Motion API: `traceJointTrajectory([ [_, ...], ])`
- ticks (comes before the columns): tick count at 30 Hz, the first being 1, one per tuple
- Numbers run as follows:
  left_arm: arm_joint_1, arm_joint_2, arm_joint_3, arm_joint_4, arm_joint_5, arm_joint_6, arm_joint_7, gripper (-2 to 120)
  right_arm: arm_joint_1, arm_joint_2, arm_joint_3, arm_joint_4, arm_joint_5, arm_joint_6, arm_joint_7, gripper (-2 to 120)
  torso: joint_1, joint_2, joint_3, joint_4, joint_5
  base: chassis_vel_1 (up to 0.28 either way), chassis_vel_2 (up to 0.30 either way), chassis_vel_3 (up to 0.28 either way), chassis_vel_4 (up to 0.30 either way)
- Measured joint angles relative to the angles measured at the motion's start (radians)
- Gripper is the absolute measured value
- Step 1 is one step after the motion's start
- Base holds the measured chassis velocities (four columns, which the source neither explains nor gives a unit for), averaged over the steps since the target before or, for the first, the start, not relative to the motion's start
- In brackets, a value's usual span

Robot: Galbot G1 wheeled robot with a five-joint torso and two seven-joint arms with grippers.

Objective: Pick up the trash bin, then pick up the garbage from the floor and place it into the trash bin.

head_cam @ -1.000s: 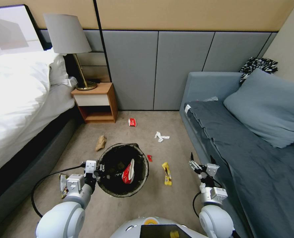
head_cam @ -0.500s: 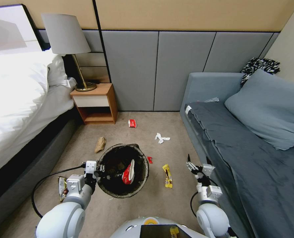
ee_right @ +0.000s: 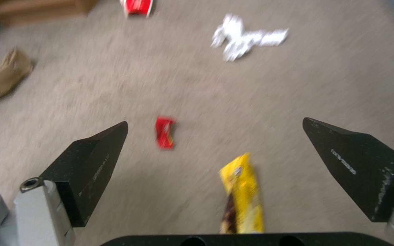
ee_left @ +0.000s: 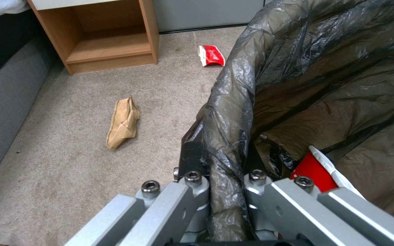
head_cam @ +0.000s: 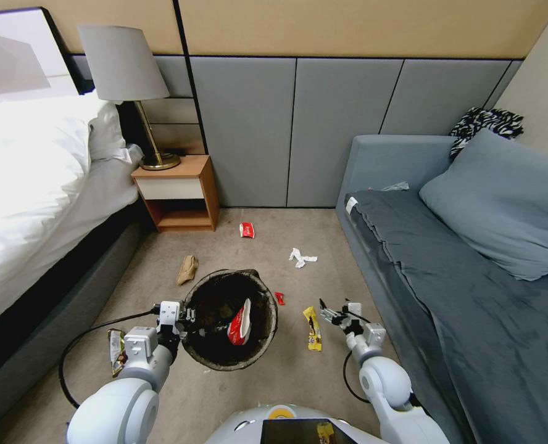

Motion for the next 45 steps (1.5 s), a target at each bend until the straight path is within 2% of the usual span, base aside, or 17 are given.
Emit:
traceJointTrajectory([
  [4, -0.002, 0.002, -0.003, 0.0, -0.005, 0.0, -0.002, 1, 0.03, -0.004, -0.023, -0.045, 0.0, -0.009, -0.021, 100, 0.0, 0.0, 0.0, 0.0001, -0.0001, 0.0, 0.0, 0.0, 0.0],
  [8, -0.003, 0.005, -0.004, 0.0, -0.009, 0.001, -0.002, 1, 0.098, 0.002, -0.076, -0.174, -0.003, -0.011, -0.041, 100, 0.0, 0.0, 0.0, 0.0001, 0.0, 0.0, 0.0, 0.0, 0.0],
  [9, -0.003, 0.005, -0.004, 0.0, -0.009, 0.001, -0.002, 1, 0.098, 0.002, -0.076, -0.174, -0.003, -0.011, -0.041, 100, 0.0, 0.0, 0.0, 0.0001, 0.0, 0.0, 0.0, 0.0, 0.0],
  [12, -0.005, 0.011, -0.004, 0.0, -0.012, 0.002, -0.003, 1, 0.13, 0.018, -0.092, -0.257, -0.011, -0.01, -0.032, 100, 0.0, 0.0, 0.0, 0.0001, -0.0002, 0.0, 0.0, 0.0, 0.0],
  [17, -0.013, 0.019, -0.001, 0.0, -0.017, 0.003, -0.003, 1, 0.146, 0.035, -0.097, -0.323, -0.039, -0.009, 0.011, 100, 0.0, 0.0, 0.0, 0.0, -0.0001, 0.0, 0.0, 0.0, 0.0],
  [24, -0.023, 0.016, 0.009, 0.0, -0.018, 0.003, -0.003, 1, 0.17, 0.042, -0.07, -0.4, -0.149, 0.011, 0.051, 100, 0.0, 0.0, 0.0, -0.0002, 0.0, 0.0, 0.0, 0.0, 0.0],
  [45, -0.027, 0.02, 0.01, 0.0, -0.017, 0.002, -0.003, 1, 0.224, 0.054, -0.074, -0.513, -0.152, 0.071, 0.035, 100, 0.0, 0.0, 0.0, 0.0, 0.0, 0.0, 0.0, 0.0, 0.0],
])
